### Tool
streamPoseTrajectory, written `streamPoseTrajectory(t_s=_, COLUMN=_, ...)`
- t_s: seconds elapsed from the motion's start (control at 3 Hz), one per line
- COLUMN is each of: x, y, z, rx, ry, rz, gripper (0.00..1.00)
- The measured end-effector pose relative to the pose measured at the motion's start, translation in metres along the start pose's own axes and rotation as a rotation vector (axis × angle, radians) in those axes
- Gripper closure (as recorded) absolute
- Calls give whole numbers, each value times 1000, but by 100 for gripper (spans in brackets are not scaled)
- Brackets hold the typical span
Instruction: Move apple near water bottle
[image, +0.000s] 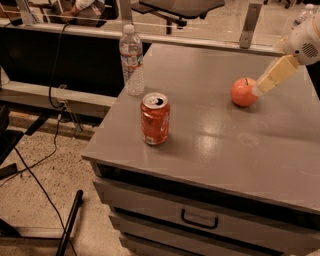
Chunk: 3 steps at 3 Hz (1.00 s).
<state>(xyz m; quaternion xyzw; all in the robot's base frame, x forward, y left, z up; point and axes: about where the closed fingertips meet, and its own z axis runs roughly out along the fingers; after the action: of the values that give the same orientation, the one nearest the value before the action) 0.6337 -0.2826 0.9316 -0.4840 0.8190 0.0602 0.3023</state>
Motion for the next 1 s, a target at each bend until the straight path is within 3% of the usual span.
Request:
streamPoseTrajectory(t_s=0.67, x=15, y=0, z=40, rx=-47, ry=-38, rz=72, gripper=0)
streamPoseTrajectory(t_s=1.0, x=29, y=22, z=31, rx=-65, ry=-34, rz=92, gripper=17)
